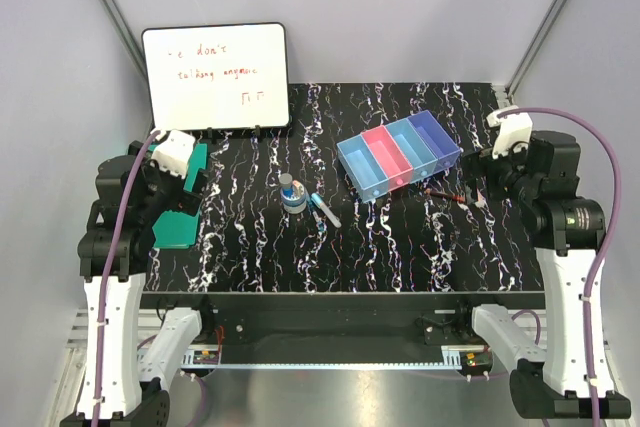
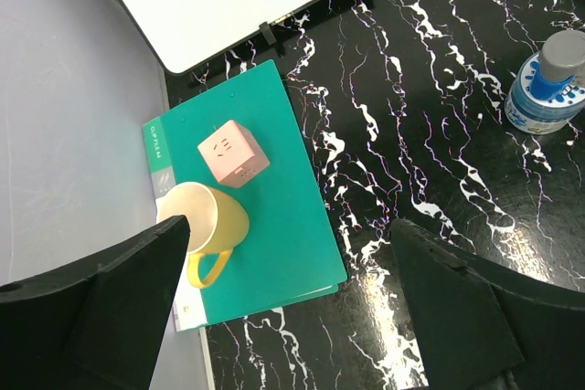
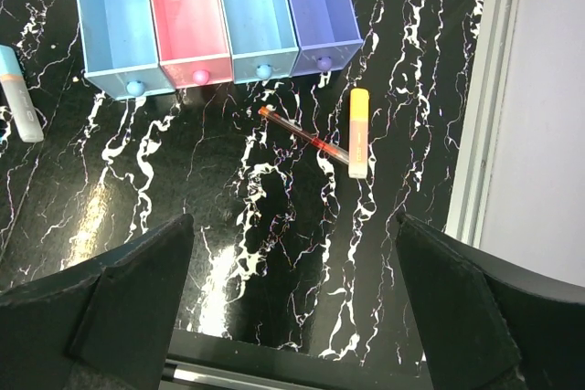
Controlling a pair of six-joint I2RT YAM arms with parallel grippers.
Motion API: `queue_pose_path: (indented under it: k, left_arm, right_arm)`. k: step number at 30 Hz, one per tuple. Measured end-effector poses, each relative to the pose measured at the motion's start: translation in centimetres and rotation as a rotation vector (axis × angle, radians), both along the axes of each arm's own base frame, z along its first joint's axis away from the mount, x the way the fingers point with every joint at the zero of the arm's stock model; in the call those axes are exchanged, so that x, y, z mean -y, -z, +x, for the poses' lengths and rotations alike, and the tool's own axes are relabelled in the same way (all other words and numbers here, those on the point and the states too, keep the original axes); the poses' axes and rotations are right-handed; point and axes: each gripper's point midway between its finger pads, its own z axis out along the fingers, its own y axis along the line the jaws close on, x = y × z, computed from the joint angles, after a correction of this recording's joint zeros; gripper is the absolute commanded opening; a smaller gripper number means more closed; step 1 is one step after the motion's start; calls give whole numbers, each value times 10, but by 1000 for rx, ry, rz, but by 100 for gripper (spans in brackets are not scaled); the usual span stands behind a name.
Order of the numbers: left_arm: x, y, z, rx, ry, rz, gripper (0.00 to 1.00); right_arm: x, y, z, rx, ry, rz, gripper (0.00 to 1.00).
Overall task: Sort the stationery into containers
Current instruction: Move the storage box to the center of the board.
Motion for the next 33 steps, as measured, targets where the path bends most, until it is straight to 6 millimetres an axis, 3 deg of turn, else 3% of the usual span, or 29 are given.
queue_pose_path:
  k: [7, 16, 19, 24, 33]
  left_arm:
    - [0, 0, 0, 0, -4, -9, 99]
    - [1, 0, 0, 1, -7, -15, 99]
    - [1, 0, 0, 0, -7, -18, 99]
    - [2, 0, 0, 2, -4, -19, 99]
    - [4, 4, 3, -17, 7, -24, 99]
  right_arm:
    - [0, 4, 7, -17, -1, -5, 100]
    - [1, -5, 13, 33, -22, -35, 100]
    - [0, 1, 21, 1, -29, -31, 100]
    - [-10, 25, 53, -151, -77, 4, 84]
    - [-19, 76, 136, -405, -95, 57, 76]
